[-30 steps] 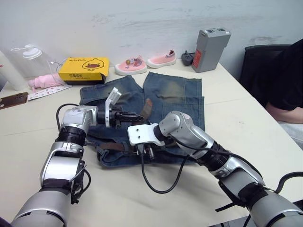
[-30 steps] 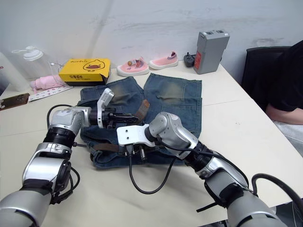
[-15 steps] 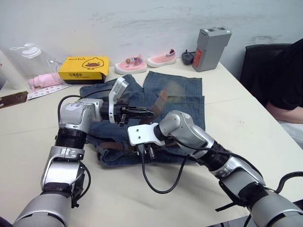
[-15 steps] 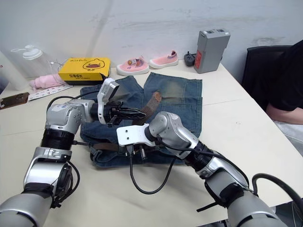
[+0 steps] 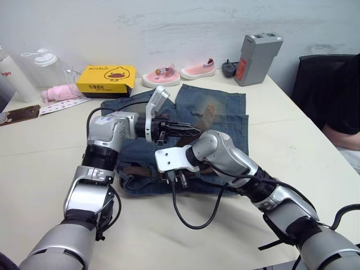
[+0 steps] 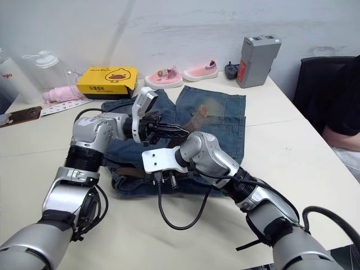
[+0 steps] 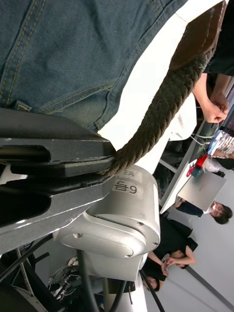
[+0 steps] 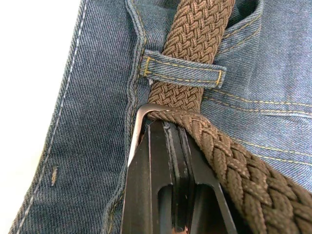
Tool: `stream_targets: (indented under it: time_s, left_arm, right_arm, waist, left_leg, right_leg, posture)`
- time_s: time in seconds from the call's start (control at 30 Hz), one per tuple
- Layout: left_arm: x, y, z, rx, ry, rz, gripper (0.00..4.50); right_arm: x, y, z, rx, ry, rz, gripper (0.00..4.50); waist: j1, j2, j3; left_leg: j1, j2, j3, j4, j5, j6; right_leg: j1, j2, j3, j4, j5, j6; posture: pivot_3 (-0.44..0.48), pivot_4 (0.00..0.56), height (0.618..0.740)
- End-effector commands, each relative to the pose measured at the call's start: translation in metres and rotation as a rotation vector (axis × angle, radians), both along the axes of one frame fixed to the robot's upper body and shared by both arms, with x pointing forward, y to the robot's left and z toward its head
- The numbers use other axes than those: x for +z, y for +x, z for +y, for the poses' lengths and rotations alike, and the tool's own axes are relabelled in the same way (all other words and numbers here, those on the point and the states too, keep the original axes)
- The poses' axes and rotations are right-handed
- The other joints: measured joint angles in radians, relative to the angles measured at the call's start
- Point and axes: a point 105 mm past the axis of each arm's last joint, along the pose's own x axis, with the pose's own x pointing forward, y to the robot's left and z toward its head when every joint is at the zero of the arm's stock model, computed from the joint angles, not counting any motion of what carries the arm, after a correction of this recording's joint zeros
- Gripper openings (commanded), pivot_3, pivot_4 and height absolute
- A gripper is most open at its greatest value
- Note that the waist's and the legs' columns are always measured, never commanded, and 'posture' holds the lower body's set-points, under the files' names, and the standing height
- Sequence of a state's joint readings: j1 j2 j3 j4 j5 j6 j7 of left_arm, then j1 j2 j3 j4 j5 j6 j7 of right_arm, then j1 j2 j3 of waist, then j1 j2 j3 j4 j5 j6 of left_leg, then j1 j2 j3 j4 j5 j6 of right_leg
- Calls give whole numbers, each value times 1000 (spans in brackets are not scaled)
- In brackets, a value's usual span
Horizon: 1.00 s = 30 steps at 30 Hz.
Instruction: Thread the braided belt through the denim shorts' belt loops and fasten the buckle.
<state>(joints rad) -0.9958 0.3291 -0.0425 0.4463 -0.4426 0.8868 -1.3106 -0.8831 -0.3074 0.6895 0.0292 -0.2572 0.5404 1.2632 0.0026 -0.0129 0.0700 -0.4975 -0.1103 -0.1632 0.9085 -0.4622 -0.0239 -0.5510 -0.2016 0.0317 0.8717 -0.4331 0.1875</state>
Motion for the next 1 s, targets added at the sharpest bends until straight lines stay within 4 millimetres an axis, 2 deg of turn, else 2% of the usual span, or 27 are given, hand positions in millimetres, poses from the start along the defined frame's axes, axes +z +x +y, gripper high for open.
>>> stream_targets:
  time_s: [0.03,0.2,0.27,0.37,0.43,0.53,0.57,0.6,0.67,0.7,1.0]
  left_arm:
    - [77,-24,-30,-170,-182,-271,48]
    - [70,-18,-7,-107,-155,-260,48]
    - [60,-18,10,-57,-123,-252,48]
    - [43,-20,37,24,-81,-212,0]
    - [32,-24,48,61,-66,-181,0]
    - [25,-31,52,76,-62,-161,0]
    - [20,-34,52,80,-55,-151,0]
    - [16,-37,53,83,-49,-143,0]
    - [10,-41,53,87,-41,-132,0]
    - [10,-42,53,89,-41,-129,0]
    - [4,-43,49,63,-18,-114,0]
  right_arm:
    - [-88,-35,-19,11,-244,249,0]
    - [-81,-26,-18,-64,-176,248,0]
    - [-70,-19,-20,-123,-110,237,0]
    - [-52,-19,-27,-192,-12,246,930]
    - [-42,-21,-32,-233,41,241,1622]
    - [-33,-21,-33,-280,90,241,2513]
    - [-25,-18,-33,-325,139,239,3061]
    - [-17,-16,-34,-368,185,238,3295]
    - [-2,-12,-38,-440,258,227,4155]
    - [4,-10,-41,-475,287,224,4440]
    - [38,-18,-66,-656,455,232,4440]
  waist:
    - [0,0,1]
    - [0,-1,3]
    - [0,-2,7]
    - [-1,2,10]
    - [-1,4,12]
    - [12,3,12]
    - [15,2,12]
    - [18,2,12]
    - [23,0,13]
    - [23,0,14]
    - [24,-2,27]
  left_leg:
    - [0,0,0,0,0,0]
    - [0,0,0,0,0,0]
    - [0,0,0,0,1,-1]
    - [-1,1,-1,0,2,-3]
    - [-3,1,-1,0,4,-7]
    - [-6,0,-6,0,4,-7]
    - [-7,0,-6,0,4,-7]
    - [-8,-1,-7,0,4,-7]
    - [-11,-1,-9,0,4,-7]
    - [-11,-1,-11,-1,4,-6]
    - [-13,-2,-10,-1,5,-5]
  right_leg:
    - [0,0,0,0,0,0]
    - [0,0,0,0,0,0]
    - [0,0,0,0,1,-1]
    - [-1,0,0,-1,1,-1]
    - [-2,0,1,-2,1,-1]
    - [-2,0,1,-5,1,-2]
    - [-2,1,0,-6,1,-2]
    - [-2,1,0,-7,1,-2]
    - [-3,1,0,-9,2,-3]
    - [-3,1,0,-10,3,-5]
    - [-1,-1,0,-17,3,-5]
  posture:
    - [0,150,624]
    - [0,150,624]
    - [0,150,624]
    - [0,150,624]
    - [0,150,624]
    - [0,150,624]
    - [0,150,624]
    - [0,150,624]
    - [0,150,624]
    - [0,150,624]
    - [0,150,624]
